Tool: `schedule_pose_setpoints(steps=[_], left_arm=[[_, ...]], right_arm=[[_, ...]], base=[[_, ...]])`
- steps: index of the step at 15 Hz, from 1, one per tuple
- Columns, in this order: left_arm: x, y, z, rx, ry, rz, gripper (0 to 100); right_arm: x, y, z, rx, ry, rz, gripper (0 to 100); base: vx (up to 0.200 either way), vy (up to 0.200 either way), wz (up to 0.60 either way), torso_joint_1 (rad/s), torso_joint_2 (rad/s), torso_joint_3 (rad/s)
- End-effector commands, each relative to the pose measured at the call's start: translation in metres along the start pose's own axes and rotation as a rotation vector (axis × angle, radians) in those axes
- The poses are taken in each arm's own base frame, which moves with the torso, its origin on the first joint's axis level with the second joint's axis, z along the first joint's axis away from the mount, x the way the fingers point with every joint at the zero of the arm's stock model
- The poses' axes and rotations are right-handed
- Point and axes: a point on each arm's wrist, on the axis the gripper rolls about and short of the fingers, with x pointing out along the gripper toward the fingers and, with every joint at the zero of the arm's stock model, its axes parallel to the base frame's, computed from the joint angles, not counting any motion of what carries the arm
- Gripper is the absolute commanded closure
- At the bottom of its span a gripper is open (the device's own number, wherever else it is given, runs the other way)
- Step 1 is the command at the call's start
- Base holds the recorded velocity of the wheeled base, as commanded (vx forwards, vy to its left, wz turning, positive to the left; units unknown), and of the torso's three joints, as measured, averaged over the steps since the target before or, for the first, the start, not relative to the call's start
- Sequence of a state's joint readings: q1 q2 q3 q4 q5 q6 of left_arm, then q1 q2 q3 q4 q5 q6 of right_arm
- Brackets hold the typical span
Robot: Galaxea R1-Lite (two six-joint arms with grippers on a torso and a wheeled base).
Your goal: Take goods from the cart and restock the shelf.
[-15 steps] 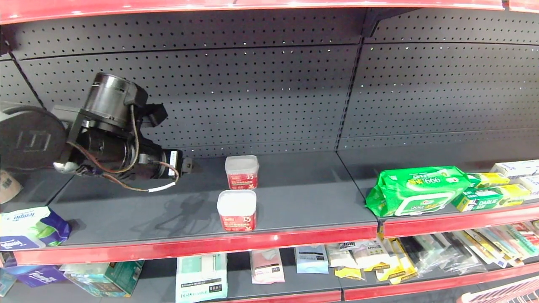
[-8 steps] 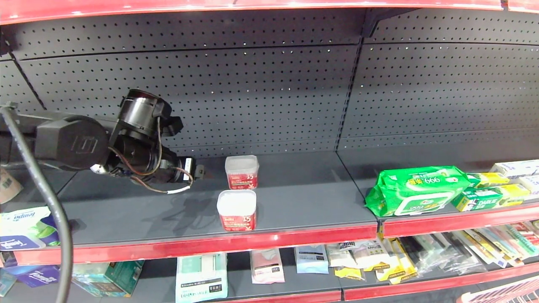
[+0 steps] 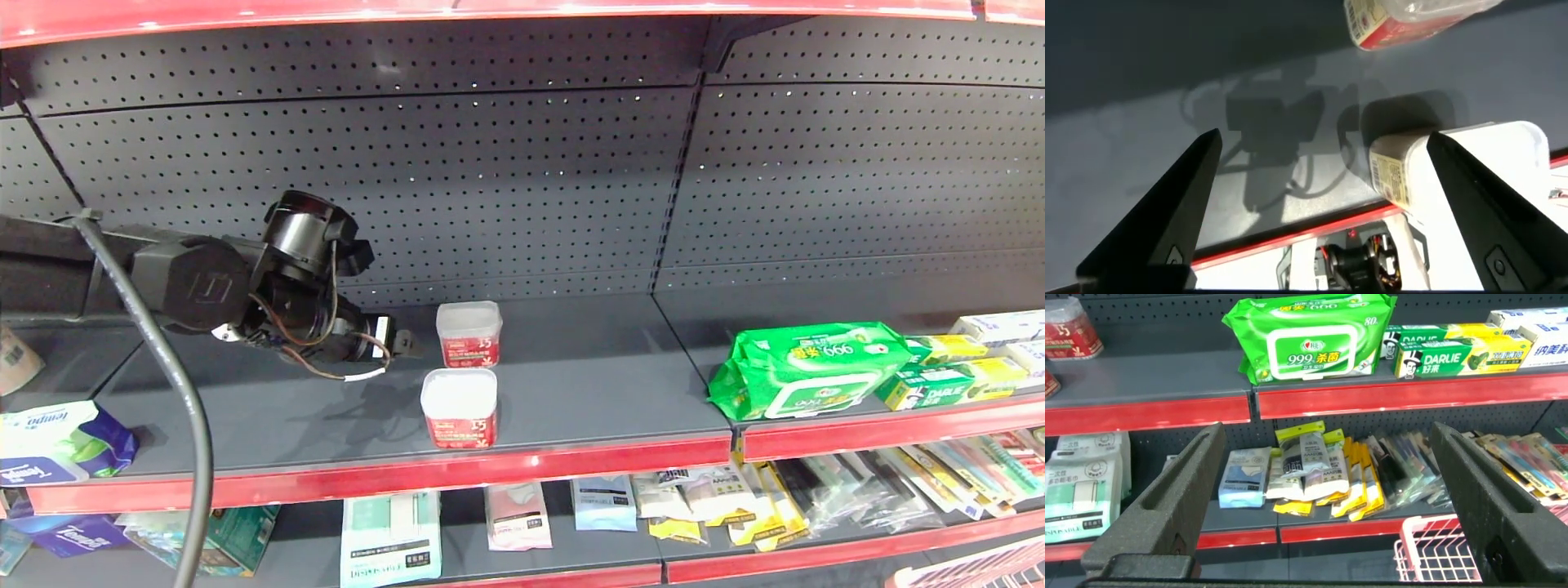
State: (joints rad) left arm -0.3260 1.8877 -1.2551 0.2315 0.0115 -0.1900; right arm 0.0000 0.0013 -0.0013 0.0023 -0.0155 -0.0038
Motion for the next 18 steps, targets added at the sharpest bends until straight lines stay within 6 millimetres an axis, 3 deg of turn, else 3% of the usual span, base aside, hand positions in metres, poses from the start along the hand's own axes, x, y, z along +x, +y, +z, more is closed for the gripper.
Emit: schedule_pose_setpoints(steps=[1,9,18], left_arm=[[0.004,0.0,-0.001,0.001,0.01,0.002,0],[0.022,-0.005,-0.001,0.009,0.039,0.005,0],[0.028,-0.008,-0.003,0.016,0.054,-0.005,0]], right_arm=[[0.0,0.0,0.0,-0.001,0.001,0.0,0],[0.0,0.0,0.0,0.001,-0.001,0.0,0],[0.0,0.0,0.0,0.001,-0.001,0.0,0]], base=[[0.0,0.0,0.0,0.0,0.0,0.0],[0.0,0.0,0.0,0.0,0.0,0.0],[0.0,0.0,0.0,0.0,0.0,0.0]])
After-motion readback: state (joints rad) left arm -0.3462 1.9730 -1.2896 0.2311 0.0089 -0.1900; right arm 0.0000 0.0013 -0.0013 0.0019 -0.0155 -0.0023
